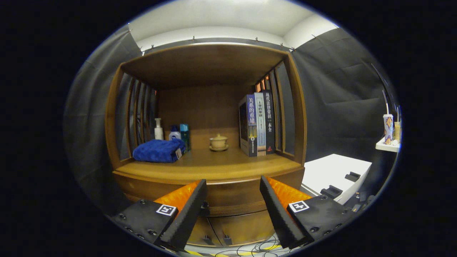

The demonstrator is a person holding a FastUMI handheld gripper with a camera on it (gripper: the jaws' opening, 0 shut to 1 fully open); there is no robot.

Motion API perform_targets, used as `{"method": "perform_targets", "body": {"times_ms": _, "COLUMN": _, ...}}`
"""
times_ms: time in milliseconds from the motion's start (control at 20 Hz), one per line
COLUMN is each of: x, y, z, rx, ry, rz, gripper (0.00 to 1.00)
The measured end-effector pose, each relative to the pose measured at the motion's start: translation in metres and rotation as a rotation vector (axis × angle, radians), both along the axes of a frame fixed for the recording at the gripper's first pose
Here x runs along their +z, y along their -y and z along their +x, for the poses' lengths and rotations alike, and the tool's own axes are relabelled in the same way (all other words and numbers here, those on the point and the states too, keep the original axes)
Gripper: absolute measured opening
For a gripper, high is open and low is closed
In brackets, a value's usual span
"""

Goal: Pull open the drawer, take out the items inside it, and place them on the countertop above the cabinet.

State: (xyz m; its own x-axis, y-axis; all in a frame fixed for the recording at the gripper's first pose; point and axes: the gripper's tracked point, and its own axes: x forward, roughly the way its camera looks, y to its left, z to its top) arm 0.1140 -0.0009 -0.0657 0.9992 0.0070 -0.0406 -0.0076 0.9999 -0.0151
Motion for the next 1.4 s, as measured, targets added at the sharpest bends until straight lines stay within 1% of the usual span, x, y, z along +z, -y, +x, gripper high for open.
{"method": "perform_targets", "body": {"times_ms": 100, "x": -0.015, "y": -0.007, "z": 0.007, "rx": 0.012, "ry": -0.002, "rz": 0.032, "gripper": 0.98}}
{"method": "perform_targets", "body": {"times_ms": 350, "x": -0.06, "y": -0.033, "z": 0.023, "rx": 0.085, "ry": -0.098, "rz": 0.065, "gripper": 0.98}}
{"method": "perform_targets", "body": {"times_ms": 650, "x": -0.09, "y": -0.054, "z": 0.048, "rx": 0.13, "ry": -0.147, "rz": -0.008, "gripper": 0.99}}
{"method": "perform_targets", "body": {"times_ms": 950, "x": -0.111, "y": -0.065, "z": 0.061, "rx": 0.164, "ry": -0.182, "rz": -0.03, "gripper": 0.73}}
{"method": "perform_targets", "body": {"times_ms": 1000, "x": -0.112, "y": -0.068, "z": 0.062, "rx": 0.168, "ry": -0.18, "rz": -0.031, "gripper": 0.68}}
{"method": "perform_targets", "body": {"times_ms": 1100, "x": -0.112, "y": -0.066, "z": 0.062, "rx": 0.171, "ry": -0.174, "rz": -0.076, "gripper": 0.55}}
{"method": "perform_targets", "body": {"times_ms": 1200, "x": -0.113, "y": -0.066, "z": 0.063, "rx": 0.17, "ry": -0.169, "rz": -0.102, "gripper": 0.55}}
{"method": "perform_targets", "body": {"times_ms": 1400, "x": -0.113, "y": -0.066, "z": 0.062, "rx": 0.176, "ry": -0.159, "rz": -0.08, "gripper": 0.55}}
